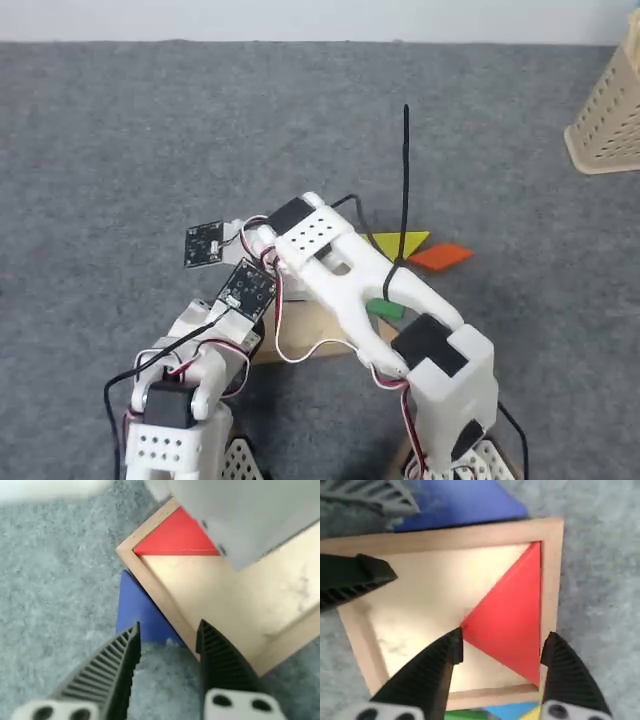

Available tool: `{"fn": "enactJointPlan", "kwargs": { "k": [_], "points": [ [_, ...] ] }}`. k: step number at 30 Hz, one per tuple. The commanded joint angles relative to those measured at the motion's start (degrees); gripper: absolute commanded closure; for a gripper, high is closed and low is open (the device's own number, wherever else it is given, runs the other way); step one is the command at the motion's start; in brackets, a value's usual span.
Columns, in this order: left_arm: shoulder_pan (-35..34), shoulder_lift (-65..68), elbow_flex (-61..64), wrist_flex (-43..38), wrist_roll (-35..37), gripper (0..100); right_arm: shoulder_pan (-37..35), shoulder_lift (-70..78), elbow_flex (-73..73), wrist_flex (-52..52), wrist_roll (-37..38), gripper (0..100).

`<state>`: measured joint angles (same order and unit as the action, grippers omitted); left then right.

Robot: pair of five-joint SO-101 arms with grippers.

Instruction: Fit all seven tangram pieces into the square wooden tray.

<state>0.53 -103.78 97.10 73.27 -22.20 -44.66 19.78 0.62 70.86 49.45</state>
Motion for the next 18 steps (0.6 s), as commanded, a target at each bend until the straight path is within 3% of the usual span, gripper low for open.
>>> {"fn": "enactJointPlan", "kwargs": {
  "k": [1,4,11,15,18],
  "points": [
    [0.09,-0.7,-0.57,0.26,0.35,82,2.95,-1.8,-5.63,3.74,-2.9,76.3],
    [0.09,-0.7,-0.57,0.26,0.35,82,5.67,-3.12,-9.05,6.73,-9.76,78.5],
    [0.09,-0.7,-0.57,0.26,0.35,82,14.9,-5.49,-9.67,12.79,-29.45,99.5],
    [0.09,-0.7,-0.57,0.26,0.35,82,12.26,-8.04,-1.58,12.79,-33.14,95.7],
    [0.09,-0.7,-0.57,0.26,0.35,82,10.33,-11.38,6.59,6.99,-38.86,94.1]
  ]
}}
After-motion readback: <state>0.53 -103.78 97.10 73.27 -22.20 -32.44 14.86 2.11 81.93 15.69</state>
